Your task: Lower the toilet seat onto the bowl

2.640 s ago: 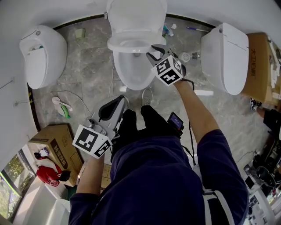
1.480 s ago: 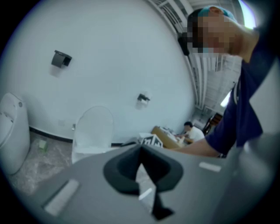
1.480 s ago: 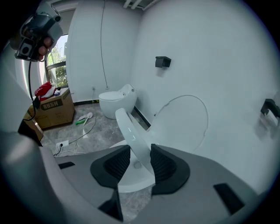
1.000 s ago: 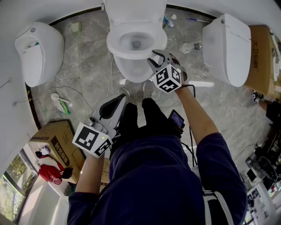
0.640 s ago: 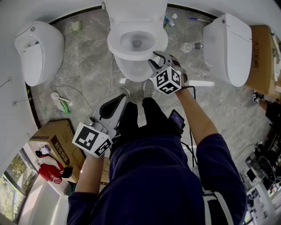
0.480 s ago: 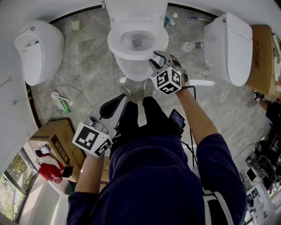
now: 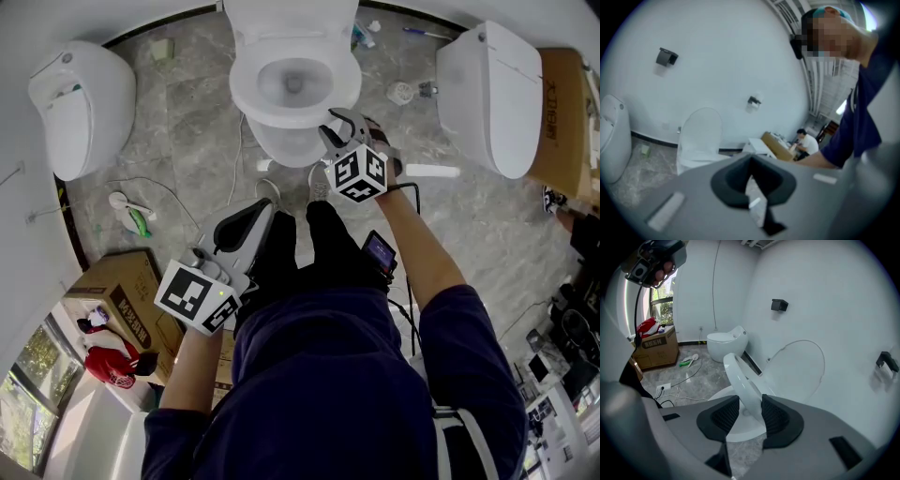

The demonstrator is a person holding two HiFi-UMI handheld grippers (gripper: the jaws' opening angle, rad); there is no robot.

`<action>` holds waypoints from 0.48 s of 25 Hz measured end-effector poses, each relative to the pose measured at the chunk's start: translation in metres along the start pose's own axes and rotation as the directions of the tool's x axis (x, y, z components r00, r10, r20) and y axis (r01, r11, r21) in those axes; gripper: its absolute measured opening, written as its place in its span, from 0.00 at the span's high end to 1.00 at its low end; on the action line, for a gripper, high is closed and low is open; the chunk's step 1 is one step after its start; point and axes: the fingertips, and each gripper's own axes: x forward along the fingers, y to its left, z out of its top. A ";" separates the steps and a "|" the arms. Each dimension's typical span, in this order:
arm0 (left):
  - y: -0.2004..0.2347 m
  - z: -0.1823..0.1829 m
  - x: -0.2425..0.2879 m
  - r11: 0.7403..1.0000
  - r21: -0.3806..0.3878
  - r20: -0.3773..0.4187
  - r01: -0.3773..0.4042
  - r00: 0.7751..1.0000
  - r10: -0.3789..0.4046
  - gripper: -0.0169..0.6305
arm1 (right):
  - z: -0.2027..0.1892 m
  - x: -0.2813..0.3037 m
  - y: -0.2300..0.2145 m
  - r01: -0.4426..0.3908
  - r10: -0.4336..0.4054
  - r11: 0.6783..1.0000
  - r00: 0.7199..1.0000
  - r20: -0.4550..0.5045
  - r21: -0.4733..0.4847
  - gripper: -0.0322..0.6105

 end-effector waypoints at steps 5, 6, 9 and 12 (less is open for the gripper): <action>0.000 -0.005 -0.001 1.000 -0.006 -0.010 0.005 1.000 -0.005 0.98 | -0.005 0.001 0.007 0.010 -0.010 1.000 1.000 -0.010 -0.011 0.74; 0.000 -0.006 -0.001 1.000 -0.007 -0.011 0.005 1.000 -0.005 0.98 | -0.006 0.001 0.008 0.014 -0.014 1.000 1.000 -0.011 -0.013 0.74; 0.000 -0.008 -0.002 1.000 -0.008 -0.014 0.006 1.000 -0.006 0.98 | -0.007 0.001 0.010 0.033 -0.034 0.999 0.999 -0.013 -0.019 0.74; 0.002 -0.010 -0.003 1.000 -0.010 -0.019 0.006 1.000 -0.006 0.98 | -0.009 0.001 0.013 0.047 -0.047 0.999 0.999 -0.019 -0.014 0.73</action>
